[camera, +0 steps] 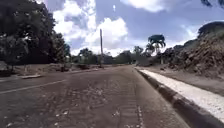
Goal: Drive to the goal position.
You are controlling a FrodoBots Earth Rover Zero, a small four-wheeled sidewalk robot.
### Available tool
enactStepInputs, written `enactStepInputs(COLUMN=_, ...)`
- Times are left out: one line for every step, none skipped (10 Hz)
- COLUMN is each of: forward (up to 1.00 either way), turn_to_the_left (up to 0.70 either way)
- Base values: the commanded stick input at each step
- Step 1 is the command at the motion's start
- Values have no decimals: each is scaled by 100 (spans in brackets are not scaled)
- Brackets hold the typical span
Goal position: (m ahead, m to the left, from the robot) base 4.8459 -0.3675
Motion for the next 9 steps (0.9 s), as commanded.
enactStepInputs(forward=70, turn_to_the_left=0)
enactStepInputs(forward=70, turn_to_the_left=0)
enactStepInputs(forward=70, turn_to_the_left=0)
enactStepInputs(forward=70, turn_to_the_left=0)
enactStepInputs(forward=70, turn_to_the_left=-12)
enactStepInputs(forward=70, turn_to_the_left=-22)
enactStepInputs(forward=70, turn_to_the_left=-11)
enactStepInputs(forward=70, turn_to_the_left=-1)
enactStepInputs(forward=57, turn_to_the_left=0)
